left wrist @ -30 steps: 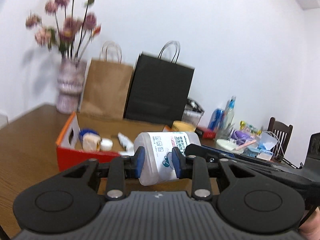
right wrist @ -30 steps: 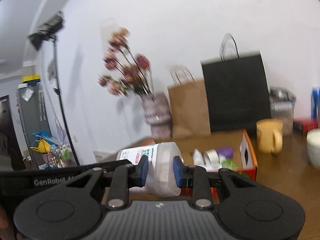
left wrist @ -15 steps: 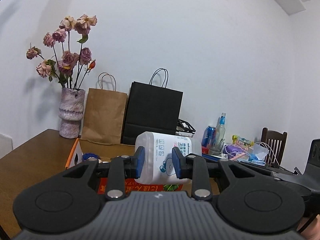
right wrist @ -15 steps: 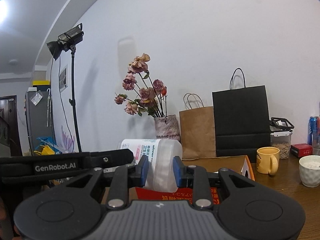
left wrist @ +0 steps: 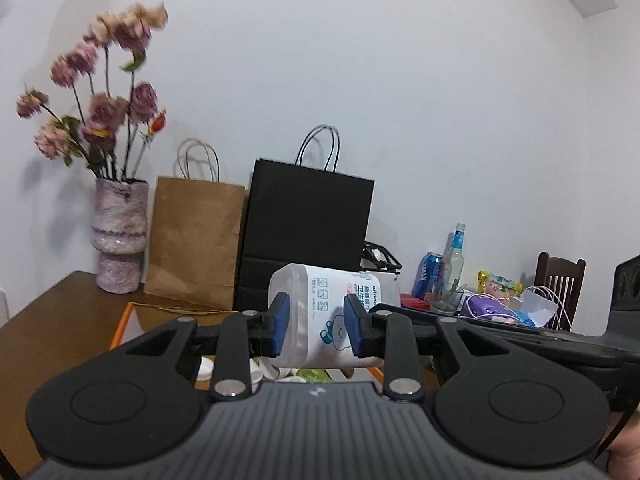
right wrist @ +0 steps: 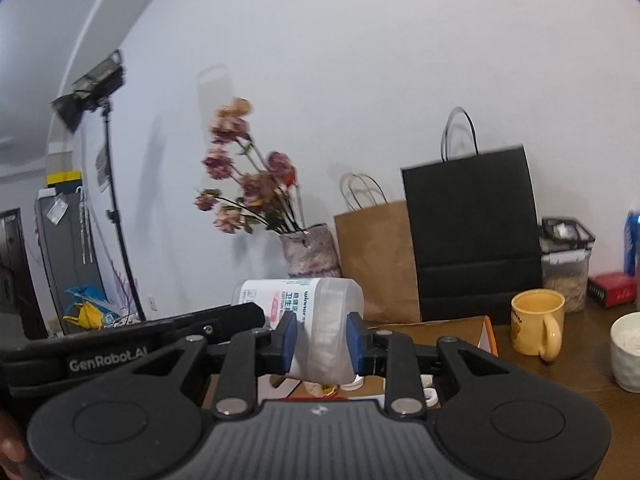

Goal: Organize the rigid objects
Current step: 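Lift and carry the white container with both tools over the box, then lower the white container into the box and open both tools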

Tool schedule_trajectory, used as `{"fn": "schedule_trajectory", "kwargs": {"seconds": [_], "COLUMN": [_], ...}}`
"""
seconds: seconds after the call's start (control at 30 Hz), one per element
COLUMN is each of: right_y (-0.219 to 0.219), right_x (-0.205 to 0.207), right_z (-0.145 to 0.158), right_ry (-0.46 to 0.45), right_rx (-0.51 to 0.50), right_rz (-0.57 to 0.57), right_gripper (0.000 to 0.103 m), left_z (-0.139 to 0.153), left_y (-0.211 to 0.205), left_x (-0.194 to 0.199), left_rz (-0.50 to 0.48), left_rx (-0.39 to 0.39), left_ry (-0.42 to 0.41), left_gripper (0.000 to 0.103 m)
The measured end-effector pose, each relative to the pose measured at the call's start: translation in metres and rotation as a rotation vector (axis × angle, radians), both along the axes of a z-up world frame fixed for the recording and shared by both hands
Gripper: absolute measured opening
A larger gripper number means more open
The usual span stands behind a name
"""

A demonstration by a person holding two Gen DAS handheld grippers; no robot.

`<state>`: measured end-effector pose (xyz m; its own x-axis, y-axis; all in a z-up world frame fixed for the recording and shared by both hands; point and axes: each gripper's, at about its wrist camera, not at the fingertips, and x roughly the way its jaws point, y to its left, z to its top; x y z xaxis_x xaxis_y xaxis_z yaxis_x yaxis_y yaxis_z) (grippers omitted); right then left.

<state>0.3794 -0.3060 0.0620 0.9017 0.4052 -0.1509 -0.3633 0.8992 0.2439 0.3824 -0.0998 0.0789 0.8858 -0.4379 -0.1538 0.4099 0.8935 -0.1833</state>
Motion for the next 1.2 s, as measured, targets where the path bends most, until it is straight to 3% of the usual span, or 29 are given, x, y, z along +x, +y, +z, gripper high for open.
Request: {"fn": "schedule_trajectory", "kwargs": {"seconds": [0.27, 0.43, 0.63, 0.87, 1.03, 1.2], "right_y": [-0.021, -0.029, -0.027, -0.015, -0.018, -0.015], "right_x": [0.089, 0.130, 0.154, 0.155, 0.156, 0.145], "right_z": [-0.009, -0.048, -0.085, -0.095, -0.094, -0.079], "right_ry": [0.199, 0.380, 0.518, 0.536, 0.540, 0.508], "right_rx": [0.021, 0.042, 0.018, -0.117, -0.104, -0.122], "right_rz": [0.011, 0.036, 0.043, -0.010, -0.011, -0.035], "right_gripper": [0.027, 0.027, 0.027, 0.028, 0.028, 0.047], "left_z": [-0.009, -0.037, -0.076, -0.106, -0.105, -0.091], "left_y": [-0.013, -0.019, -0.020, -0.030, -0.026, -0.018], "left_x": [0.086, 0.120, 0.147, 0.153, 0.152, 0.140], "left_rz": [-0.014, -0.010, -0.002, -0.037, -0.047, 0.004], "left_rx": [0.014, 0.042, 0.050, 0.098, 0.093, 0.121], "left_ry": [0.137, 0.238, 0.411, 0.517, 0.521, 0.487], "left_gripper": [0.030, 0.030, 0.030, 0.029, 0.031, 0.044]}}
